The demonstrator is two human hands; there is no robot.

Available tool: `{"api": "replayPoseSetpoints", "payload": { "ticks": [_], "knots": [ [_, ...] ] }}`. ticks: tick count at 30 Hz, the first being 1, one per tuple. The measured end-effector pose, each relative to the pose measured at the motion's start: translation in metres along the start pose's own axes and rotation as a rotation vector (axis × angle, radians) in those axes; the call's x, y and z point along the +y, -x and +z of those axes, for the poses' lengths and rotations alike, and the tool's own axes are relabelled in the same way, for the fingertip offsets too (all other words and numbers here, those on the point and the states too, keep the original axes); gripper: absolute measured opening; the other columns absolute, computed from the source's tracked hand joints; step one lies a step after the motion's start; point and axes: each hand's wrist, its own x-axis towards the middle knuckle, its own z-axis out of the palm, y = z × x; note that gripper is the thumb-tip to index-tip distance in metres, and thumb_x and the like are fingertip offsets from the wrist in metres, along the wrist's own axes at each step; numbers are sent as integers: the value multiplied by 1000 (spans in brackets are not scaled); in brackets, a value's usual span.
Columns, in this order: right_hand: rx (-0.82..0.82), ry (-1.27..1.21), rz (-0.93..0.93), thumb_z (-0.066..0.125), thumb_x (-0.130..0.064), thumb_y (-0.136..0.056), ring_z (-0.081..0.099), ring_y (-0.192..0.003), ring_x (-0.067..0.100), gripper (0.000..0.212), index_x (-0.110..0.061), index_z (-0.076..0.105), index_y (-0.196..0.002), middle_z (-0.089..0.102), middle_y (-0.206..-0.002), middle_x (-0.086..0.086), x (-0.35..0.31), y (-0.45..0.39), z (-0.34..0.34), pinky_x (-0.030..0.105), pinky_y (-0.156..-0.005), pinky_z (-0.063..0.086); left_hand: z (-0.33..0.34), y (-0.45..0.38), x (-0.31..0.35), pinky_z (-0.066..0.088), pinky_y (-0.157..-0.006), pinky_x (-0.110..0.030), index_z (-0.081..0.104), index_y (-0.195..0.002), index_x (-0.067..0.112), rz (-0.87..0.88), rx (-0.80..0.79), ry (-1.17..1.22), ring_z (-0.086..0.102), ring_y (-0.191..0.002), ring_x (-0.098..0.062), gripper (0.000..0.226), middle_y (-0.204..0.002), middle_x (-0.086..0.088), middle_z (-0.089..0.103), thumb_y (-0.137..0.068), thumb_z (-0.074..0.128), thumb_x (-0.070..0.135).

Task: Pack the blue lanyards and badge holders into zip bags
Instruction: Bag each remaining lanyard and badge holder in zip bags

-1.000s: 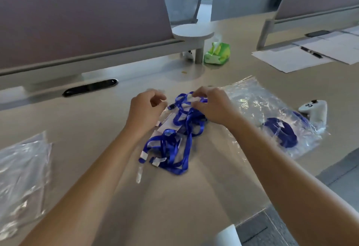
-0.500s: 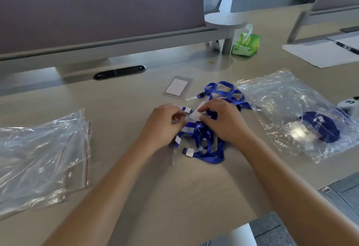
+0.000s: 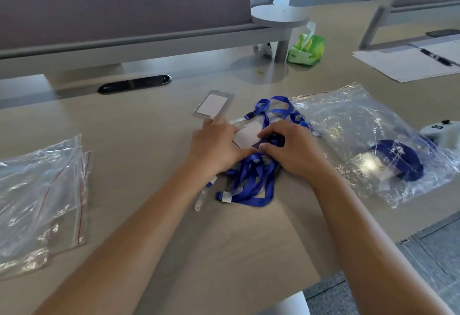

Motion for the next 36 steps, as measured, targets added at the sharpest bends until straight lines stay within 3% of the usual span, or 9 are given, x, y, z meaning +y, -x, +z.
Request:
{"api": "replayPoseSetpoints", "payload": {
  "ticks": [5,10,14,17,19,23,26,31,36],
  "knots": [
    [7,-6,38,76,-22,-89,64,-93,2,21,-26,76,-110,71,-104,-12,0,0,0,13,-82,46,-4,-4,-6,47,-97,-49,64,-129,26,54,-16,-3,47,-122,-25,79,-123,1,53,-73,60,82],
    [82,-56,57,72,-25,-93,64,-85,-7,11,-28,76,-102,70,-90,-20,-1,-1,3,8,-75,44,-14,-4,-17,47,-85,-37,66,-118,28,129,6,-26,53,-115,-21,51,-117,2,61,-81,65,64],
    [98,-44,48,72,-21,-92,61,-87,-7,13,-25,76,-104,69,-97,-16,-7,0,5,-1,-71,40,-28,-1,-31,42,-72,-30,70,-104,32,149,-42,63,60,-95,-18,31,-96,8,66,-81,69,52],
    [77,-69,37,73,-19,-92,61,-88,-6,12,-24,75,-102,69,-99,-12,-12,1,8,-2,-73,38,-34,2,-42,51,-77,-33,73,-100,30,168,1,105,63,-90,-18,18,-93,7,71,-86,63,34],
    [52,-52,8,73,-22,-91,63,-91,0,13,-26,74,-104,69,-101,-11,-16,3,12,4,-79,42,-33,4,-48,52,-81,-34,71,-109,32,170,7,120,64,-94,-16,22,-98,10,72,-88,64,33],
    [47,-24,-23,71,-18,-90,64,-96,7,22,-24,72,-110,68,-107,-8,-20,4,16,24,-89,52,-22,7,-53,48,-79,-33,64,-120,34,197,7,144,58,-105,-13,55,-114,11,64,-75,74,64],
    [61,-21,13,70,-18,-91,63,-94,8,18,-23,72,-108,68,-105,-8,-20,3,14,25,-88,52,-19,6,-50,44,-76,-32,63,-122,32,200,18,120,56,-106,-13,64,-113,11,64,-71,74,69],
    [74,-21,33,69,-21,-94,63,-92,5,13,-22,73,-106,69,-102,-8,-21,3,14,19,-82,49,-18,2,-56,48,-81,-31,67,-121,31,195,39,112,59,-109,-12,48,-119,11,66,-80,75,53],
    [80,-25,47,68,-23,-94,63,-92,7,11,-24,72,-104,68,-101,-9,-20,2,16,26,-84,53,-14,3,-52,46,-87,-34,66,-119,30,202,33,69,53,-121,-13,68,-127,13,62,-70,69,77]
  ]
}}
